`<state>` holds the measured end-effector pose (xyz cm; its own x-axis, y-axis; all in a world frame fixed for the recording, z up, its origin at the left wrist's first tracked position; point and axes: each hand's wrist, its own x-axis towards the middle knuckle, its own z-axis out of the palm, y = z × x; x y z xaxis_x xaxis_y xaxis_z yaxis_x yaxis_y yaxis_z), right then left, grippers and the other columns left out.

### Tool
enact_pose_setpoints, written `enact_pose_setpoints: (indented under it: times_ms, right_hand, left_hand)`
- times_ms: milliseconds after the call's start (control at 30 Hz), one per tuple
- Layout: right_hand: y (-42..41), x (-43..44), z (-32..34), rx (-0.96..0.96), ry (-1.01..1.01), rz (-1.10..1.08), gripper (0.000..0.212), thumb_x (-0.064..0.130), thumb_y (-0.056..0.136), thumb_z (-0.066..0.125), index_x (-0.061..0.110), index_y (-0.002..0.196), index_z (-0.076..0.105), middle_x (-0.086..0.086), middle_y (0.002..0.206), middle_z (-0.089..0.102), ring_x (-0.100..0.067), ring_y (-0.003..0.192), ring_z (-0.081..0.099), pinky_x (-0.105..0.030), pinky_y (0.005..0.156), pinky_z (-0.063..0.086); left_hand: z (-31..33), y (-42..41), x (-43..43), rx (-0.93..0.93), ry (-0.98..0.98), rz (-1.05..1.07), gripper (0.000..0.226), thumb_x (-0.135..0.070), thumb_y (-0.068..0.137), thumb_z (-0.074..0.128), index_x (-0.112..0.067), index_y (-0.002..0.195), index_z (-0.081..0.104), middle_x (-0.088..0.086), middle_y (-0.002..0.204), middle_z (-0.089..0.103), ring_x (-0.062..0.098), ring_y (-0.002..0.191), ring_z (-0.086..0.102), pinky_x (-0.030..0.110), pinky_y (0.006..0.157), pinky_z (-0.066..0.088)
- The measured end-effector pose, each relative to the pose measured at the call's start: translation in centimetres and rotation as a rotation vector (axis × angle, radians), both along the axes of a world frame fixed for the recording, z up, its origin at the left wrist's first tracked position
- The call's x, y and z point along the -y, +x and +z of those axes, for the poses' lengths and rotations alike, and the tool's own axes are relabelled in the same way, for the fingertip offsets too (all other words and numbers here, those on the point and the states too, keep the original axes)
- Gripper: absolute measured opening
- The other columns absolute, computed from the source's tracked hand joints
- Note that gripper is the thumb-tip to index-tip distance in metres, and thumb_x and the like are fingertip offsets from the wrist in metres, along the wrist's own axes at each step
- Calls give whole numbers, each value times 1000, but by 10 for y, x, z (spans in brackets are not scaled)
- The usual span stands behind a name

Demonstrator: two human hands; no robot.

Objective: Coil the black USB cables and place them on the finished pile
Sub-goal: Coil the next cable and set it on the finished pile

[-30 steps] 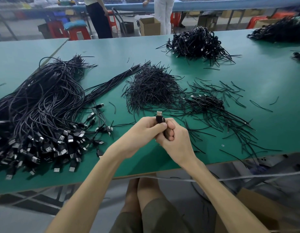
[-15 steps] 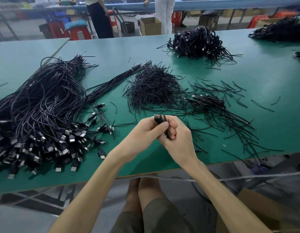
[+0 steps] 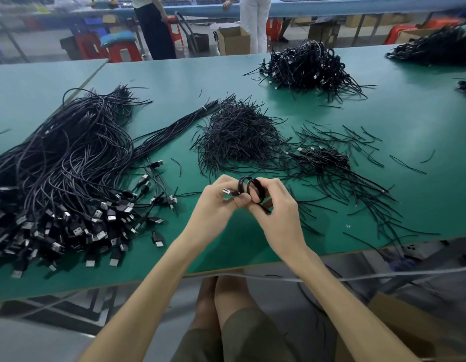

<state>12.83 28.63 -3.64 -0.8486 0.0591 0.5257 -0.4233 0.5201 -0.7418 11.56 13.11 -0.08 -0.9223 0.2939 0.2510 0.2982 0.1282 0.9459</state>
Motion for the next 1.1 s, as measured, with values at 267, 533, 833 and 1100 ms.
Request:
enact_pose_setpoints:
  times_ms: [267,533,833,1100]
  right_hand:
    - [0,3,-5,95,144,95,44,9,89,74,7,130,59,-6,119,65,-12,103,56,-15,91,41]
    - [-1,7,0,184,63,117,50,22,89,77,12,135,59,4,112,66,-1,98,57,-7,92,40]
    - [3,10,-2,182,280,90,22,22,100,62,7,116,63,-3,103,65,-25,89,62,-42,77,51]
    - [6,15,-8,15,584,116,4,7,100,59,5,97,61,-4,83,48,-16,69,35,-41,53,44]
  left_hand:
    - [1,-8,21,110,-66,-23,22,0,81,80,-22,85,80,15,88,77,39,89,73,51,94,57]
    - [-10,-8,23,49,-52,80,20,-5,83,79,-26,82,80,-3,83,79,11,80,72,31,83,53]
    - [-13,-11,30,234,-121,188,45,-20,78,88,-16,107,54,5,76,77,22,72,76,32,74,54]
    - [-12,-6,39,-98,-810,-67,24,-36,106,50,-23,120,64,-5,103,52,16,97,56,37,94,46]
